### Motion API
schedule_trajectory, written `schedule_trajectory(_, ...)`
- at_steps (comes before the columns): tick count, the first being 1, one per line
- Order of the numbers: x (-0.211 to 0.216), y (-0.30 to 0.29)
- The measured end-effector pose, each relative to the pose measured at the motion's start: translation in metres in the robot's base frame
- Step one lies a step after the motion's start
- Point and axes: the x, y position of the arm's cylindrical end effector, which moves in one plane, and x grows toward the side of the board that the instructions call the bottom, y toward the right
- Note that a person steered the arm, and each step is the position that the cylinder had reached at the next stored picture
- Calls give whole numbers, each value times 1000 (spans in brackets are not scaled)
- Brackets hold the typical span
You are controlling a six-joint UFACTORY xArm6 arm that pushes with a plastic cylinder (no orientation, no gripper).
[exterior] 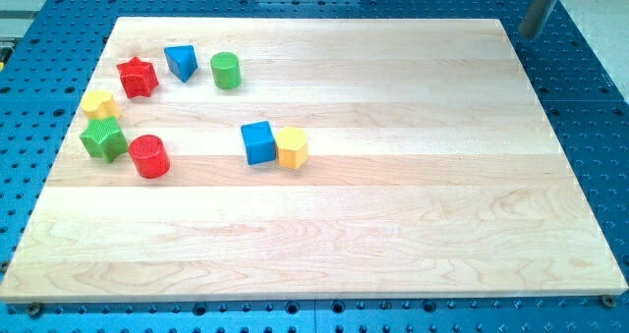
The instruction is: Slide the yellow heart to the bottom left side of the blue triangle
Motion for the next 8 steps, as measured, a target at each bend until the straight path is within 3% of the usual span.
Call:
schedule_trajectory(1, 8, -4)
schedule_trajectory(3, -36, -115)
schedule_trajectory(4, -38, -162)
schedule_trajectory(6, -37, -299)
schedule_trajectory(8, -29, -476)
